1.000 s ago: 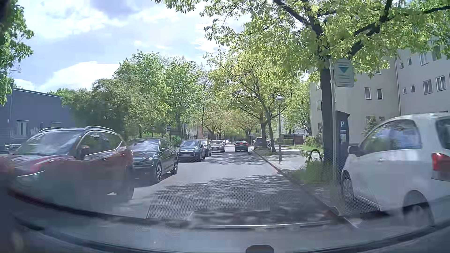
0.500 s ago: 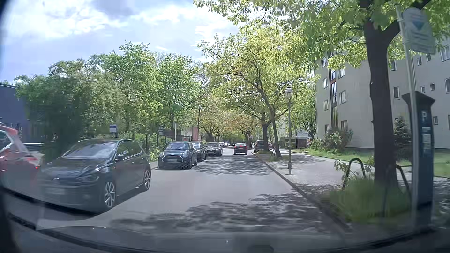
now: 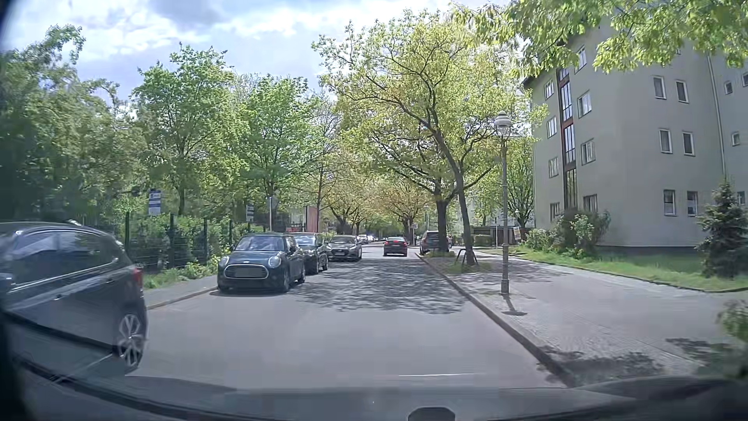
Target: Follow the waypoints while adhering to traffic rules and regulations
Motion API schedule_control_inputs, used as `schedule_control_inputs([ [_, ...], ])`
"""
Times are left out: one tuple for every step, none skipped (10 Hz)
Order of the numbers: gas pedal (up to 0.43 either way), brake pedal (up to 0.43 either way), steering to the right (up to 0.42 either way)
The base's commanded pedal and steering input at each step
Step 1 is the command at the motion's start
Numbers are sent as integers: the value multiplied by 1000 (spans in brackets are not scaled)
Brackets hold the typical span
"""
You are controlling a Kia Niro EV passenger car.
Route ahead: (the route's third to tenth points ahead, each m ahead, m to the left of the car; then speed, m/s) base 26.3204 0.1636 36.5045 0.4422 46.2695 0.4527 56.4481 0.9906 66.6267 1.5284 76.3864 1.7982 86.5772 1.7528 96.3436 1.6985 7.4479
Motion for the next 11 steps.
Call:
schedule_control_inputs([
  [358, 24, 3],
  [358, 24, 2],
  [358, 24, 1],
  [358, 24, 0],
  [358, 24, -2],
  [358, 24, -5],
  [350, 24, -5],
  [350, 24, -4],
  [350, 24, -4],
  [339, 24, -4],
  [331, 24, -4],
])
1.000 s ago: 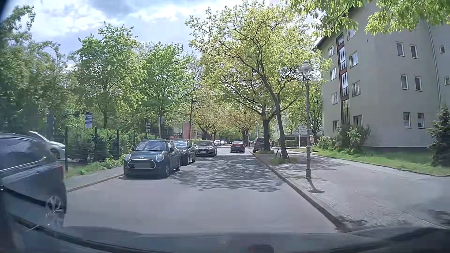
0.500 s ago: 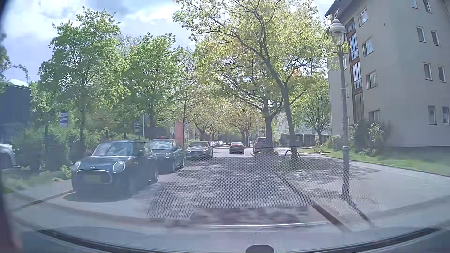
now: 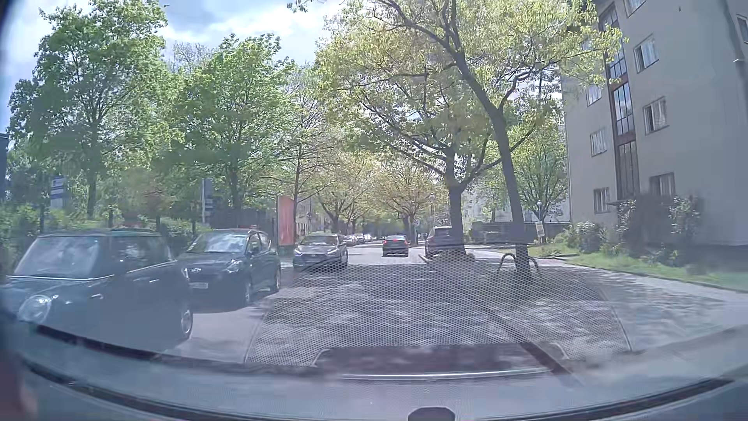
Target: Follow the waypoints while adhering to traffic rules and regulations
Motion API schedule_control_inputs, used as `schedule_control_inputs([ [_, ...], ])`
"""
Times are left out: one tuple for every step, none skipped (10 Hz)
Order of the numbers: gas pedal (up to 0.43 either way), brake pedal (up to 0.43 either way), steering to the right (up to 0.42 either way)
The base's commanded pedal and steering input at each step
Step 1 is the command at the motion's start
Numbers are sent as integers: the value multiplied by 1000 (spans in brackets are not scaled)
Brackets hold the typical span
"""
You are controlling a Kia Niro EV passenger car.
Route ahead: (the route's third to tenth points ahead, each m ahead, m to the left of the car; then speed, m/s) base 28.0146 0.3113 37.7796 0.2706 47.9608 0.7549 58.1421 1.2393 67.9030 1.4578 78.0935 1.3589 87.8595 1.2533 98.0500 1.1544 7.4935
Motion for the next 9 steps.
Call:
schedule_control_inputs([
  [331, 24, -3],
  [319, 24, 0],
  [311, 24, -1],
  [299, 24, -1],
  [299, 24, -1],
  [299, 24, -1],
  [299, 24, 0],
  [248, 24, 0],
  [240, 24, 0],
])
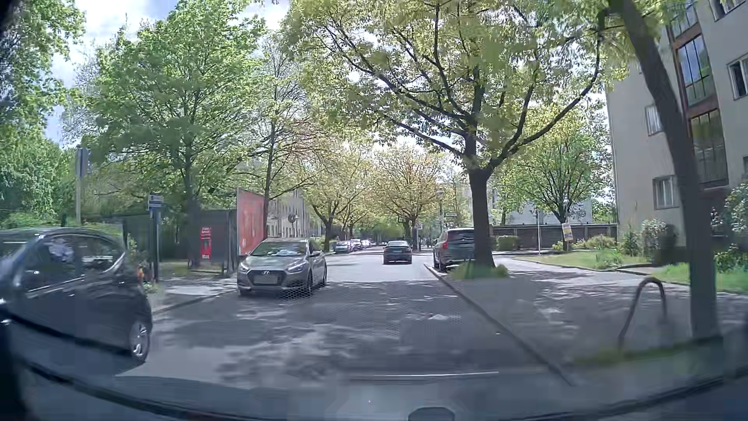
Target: Follow the waypoints while adhering to traffic rules and regulations
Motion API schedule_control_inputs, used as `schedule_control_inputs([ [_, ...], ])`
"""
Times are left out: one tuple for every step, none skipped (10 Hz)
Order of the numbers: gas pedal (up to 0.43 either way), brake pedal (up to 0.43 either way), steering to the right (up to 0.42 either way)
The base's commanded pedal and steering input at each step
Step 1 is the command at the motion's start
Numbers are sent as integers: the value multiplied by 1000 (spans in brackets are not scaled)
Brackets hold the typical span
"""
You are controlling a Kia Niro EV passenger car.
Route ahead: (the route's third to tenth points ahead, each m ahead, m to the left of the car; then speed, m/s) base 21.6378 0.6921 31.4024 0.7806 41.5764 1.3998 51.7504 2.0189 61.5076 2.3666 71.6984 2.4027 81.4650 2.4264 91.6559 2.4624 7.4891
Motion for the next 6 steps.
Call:
schedule_control_inputs([
  [240, 24, 0],
  [228, 24, 0],
  [209, 24, 0],
  [189, 24, 0],
  [169, 24, 0],
  [110, 24, 0],
])
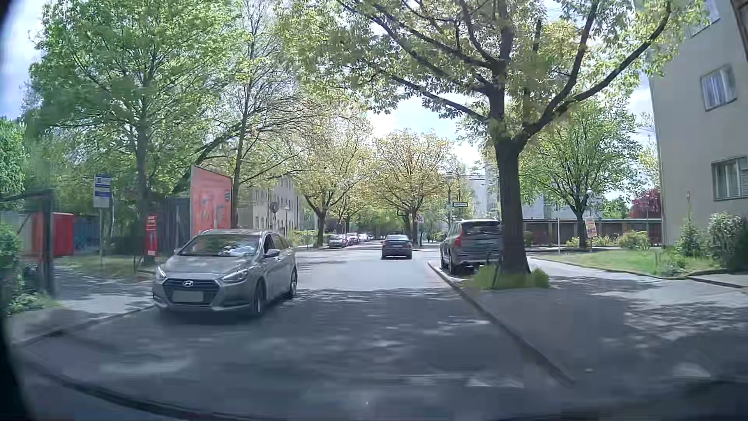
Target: Follow the waypoints while adhering to traffic rules and regulations
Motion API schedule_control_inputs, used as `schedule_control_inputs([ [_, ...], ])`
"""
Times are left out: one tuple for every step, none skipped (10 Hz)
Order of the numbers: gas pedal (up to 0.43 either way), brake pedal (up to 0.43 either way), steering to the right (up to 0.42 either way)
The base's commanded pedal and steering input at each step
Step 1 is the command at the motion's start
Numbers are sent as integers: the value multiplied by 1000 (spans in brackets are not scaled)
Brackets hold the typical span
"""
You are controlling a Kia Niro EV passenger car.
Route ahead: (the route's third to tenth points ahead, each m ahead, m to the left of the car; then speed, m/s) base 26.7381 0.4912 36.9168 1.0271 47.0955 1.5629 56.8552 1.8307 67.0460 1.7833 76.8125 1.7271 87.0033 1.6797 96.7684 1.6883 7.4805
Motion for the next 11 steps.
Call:
schedule_control_inputs([
  [20, 24, -2],
  [0, 24, -4],
  [0, 24, -4],
  [0, 24, -4],
  [0, 24, -4],
  [0, 24, -5],
  [0, 30, -4],
  [0, 55, -4],
  [0, 91, -4],
  [0, 110, -4],
  [0, 104, -4],
])
